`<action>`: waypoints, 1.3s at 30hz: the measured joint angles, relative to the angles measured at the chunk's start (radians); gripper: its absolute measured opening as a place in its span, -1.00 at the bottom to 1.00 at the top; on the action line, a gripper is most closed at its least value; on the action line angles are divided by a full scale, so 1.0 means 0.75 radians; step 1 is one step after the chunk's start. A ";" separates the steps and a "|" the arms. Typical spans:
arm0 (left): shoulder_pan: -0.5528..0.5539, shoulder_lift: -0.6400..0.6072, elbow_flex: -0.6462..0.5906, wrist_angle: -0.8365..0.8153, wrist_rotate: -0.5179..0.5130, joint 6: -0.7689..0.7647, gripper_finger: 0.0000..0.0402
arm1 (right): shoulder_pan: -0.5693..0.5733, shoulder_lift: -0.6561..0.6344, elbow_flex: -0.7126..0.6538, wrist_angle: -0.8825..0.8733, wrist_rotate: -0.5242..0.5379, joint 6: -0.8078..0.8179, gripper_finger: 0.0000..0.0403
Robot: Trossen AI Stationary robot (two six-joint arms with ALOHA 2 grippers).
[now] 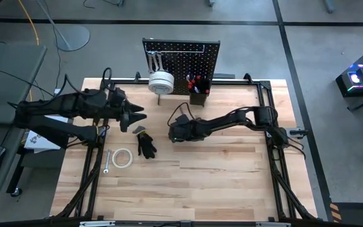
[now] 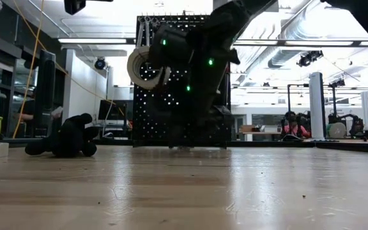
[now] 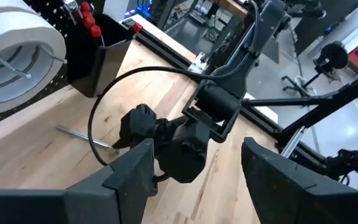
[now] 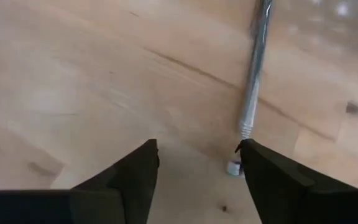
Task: Hang tools onto peg board
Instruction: Put the magnetic telescoping into the black bin on the peg board
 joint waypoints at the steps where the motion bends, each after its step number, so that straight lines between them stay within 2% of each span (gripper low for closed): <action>1: 0.000 0.002 0.000 -0.005 0.000 0.005 0.11 | -0.002 0.011 -0.003 0.000 -0.017 0.041 0.09; 5: 0.000 0.014 0.000 -0.020 0.000 0.026 0.11 | -0.004 0.073 -0.010 -0.024 -0.038 0.175 0.06; 9: 0.001 0.022 0.000 -0.021 -0.001 0.031 0.11 | -0.005 0.113 -0.004 -0.043 -0.081 0.154 -0.11; 11: 0.001 0.024 0.000 -0.025 -0.001 0.031 0.11 | -0.003 0.119 -0.003 -0.069 -0.101 0.117 -0.30; 14: 0.001 0.023 0.000 -0.023 -0.001 0.030 0.11 | 0.022 0.119 -0.003 -0.130 -0.094 0.057 -0.78; 16: 0.001 0.023 0.000 -0.023 -0.001 0.030 0.11 | 0.051 0.119 -0.003 -0.146 -0.072 -0.038 -0.90; 18: 0.001 0.023 0.000 -0.022 -0.011 0.030 0.11 | 0.084 0.105 -0.004 -0.180 -0.059 -0.099 -0.92; 24: 0.001 0.023 0.000 -0.012 -0.059 0.030 0.11 | 0.222 -0.060 -0.025 -0.356 -0.257 -0.152 -0.99; 26: 0.001 0.023 0.000 0.001 -0.083 0.030 0.11 | 0.264 -0.112 -0.033 -0.427 -0.264 -0.145 -0.99; 34: 0.001 0.030 0.000 0.064 -0.109 0.063 0.11 | 0.363 -0.372 -0.029 -0.536 -0.140 -0.067 -0.99; 39: 0.000 0.073 0.000 0.068 -0.110 0.064 0.11 | 0.370 -0.517 -0.023 -0.595 -0.092 -0.122 -0.99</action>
